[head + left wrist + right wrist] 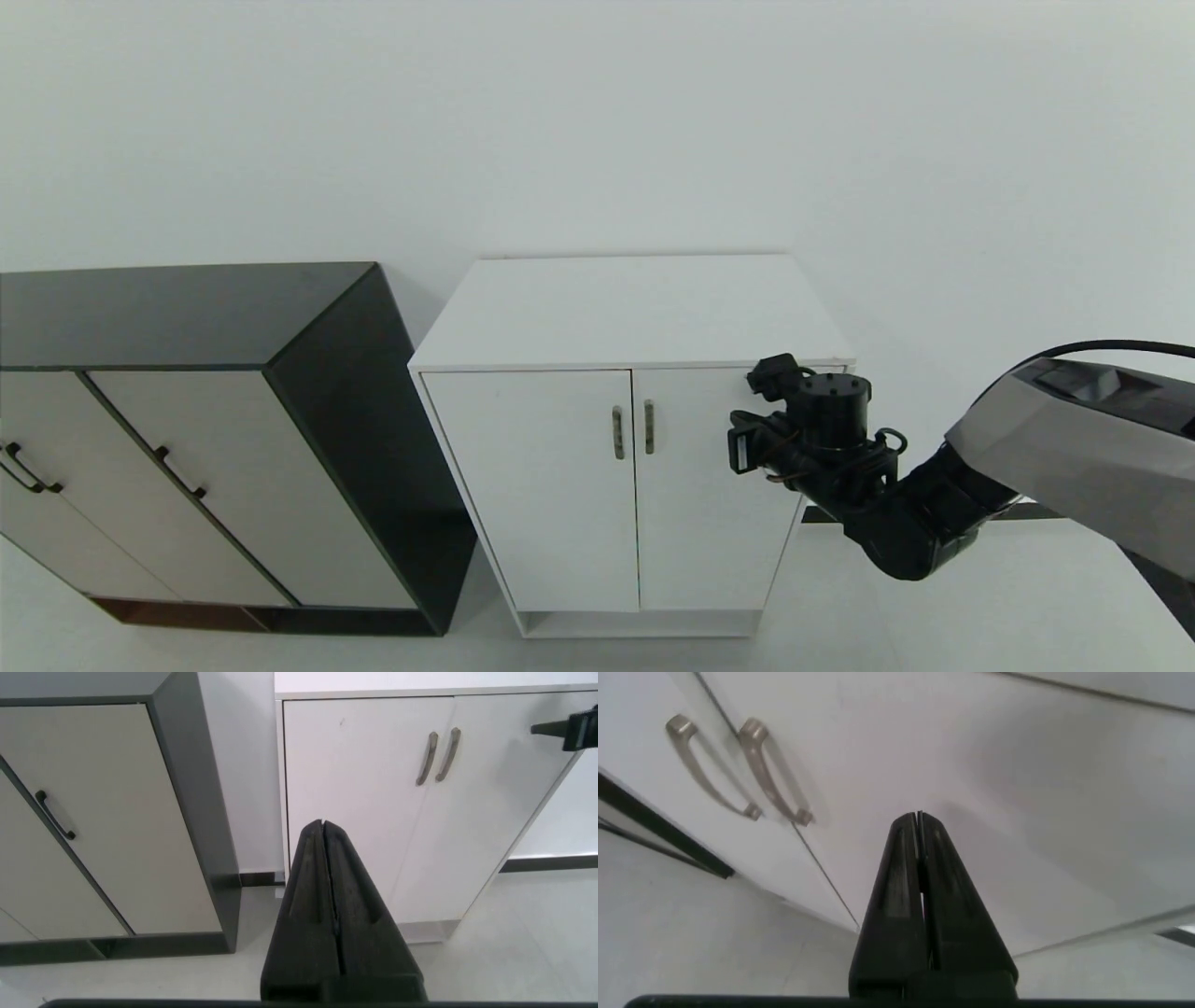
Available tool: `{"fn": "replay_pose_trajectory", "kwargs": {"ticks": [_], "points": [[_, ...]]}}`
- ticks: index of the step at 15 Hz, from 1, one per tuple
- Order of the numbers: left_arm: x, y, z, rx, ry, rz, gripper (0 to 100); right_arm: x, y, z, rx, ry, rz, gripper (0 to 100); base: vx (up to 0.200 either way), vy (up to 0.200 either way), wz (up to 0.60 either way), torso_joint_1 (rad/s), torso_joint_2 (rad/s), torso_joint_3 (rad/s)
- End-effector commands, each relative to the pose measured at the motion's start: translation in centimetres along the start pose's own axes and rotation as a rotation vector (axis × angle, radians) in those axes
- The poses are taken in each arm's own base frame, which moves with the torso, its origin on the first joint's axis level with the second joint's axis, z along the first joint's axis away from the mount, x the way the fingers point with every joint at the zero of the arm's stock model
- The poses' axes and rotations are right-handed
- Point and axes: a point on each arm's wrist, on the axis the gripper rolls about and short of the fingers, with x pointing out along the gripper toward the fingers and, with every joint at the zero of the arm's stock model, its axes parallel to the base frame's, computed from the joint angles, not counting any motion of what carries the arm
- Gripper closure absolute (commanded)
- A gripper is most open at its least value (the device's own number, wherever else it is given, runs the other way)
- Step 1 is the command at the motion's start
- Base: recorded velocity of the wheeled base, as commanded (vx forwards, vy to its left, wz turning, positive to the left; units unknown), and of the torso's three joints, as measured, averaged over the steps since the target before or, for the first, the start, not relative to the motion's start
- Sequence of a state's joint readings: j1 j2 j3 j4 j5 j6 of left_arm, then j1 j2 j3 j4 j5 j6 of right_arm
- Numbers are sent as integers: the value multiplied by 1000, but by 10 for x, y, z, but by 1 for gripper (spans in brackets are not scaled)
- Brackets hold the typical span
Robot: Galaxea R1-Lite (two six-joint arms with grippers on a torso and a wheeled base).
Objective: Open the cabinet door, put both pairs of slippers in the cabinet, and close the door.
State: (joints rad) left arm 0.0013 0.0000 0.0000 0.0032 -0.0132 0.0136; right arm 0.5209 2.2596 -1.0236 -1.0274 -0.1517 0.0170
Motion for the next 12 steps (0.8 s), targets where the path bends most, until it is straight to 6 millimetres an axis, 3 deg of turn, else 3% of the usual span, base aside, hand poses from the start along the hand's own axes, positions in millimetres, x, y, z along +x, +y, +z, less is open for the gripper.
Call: {"fn": "replay_pose_trajectory", "kwargs": {"ticks": [1, 4, 6, 7, 9, 12], "points": [[0, 0, 0, 0, 0, 0, 100, -27, -4, 4, -3, 5, 0, 100, 0, 0, 0, 0, 0, 0], [0, 0, 0, 0, 0, 0, 100, -57, -15, 2, 0, 9, -16, 100, 0, 0, 0, 0, 0, 0], [0, 0, 0, 0, 0, 0, 100, -93, -31, -4, 4, 27, -49, 100, 0, 0, 0, 0, 0, 0], [0, 0, 0, 0, 1, 0, 100, -100, -34, -7, 4, 35, -57, 100, 0, 0, 0, 0, 0, 0], [0, 0, 0, 2, 1, 0, 100, -130, -48, -20, 5, 58, -96, 100, 0, 0, 0, 0, 0, 0], [0, 0, 0, 0, 1, 0, 100, -157, -56, -34, 0, 84, -121, 100, 0, 0, 0, 0, 0, 0]]}}
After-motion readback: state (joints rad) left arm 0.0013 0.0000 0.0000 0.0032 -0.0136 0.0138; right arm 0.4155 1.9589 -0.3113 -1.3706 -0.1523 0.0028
